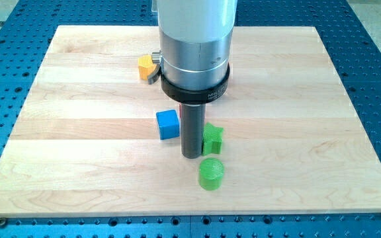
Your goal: Slide the green circle to the right of the green star
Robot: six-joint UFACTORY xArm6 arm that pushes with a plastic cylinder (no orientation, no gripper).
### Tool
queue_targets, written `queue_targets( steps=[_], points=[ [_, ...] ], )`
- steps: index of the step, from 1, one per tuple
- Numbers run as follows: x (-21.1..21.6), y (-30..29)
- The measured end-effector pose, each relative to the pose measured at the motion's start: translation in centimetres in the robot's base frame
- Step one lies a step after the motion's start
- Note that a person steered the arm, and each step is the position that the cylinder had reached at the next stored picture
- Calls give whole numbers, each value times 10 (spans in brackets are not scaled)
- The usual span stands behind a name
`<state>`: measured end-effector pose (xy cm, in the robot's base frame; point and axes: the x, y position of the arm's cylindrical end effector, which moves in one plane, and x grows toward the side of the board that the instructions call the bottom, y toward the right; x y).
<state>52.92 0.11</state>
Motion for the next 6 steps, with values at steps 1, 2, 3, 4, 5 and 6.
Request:
queue_targets(
  steps=[1, 2, 3, 4, 5, 6],
  points=[
    [7, -33],
    [30, -58],
    [67, -46],
    [74, -3],
    [73, 21],
    [56, 25]
  ],
)
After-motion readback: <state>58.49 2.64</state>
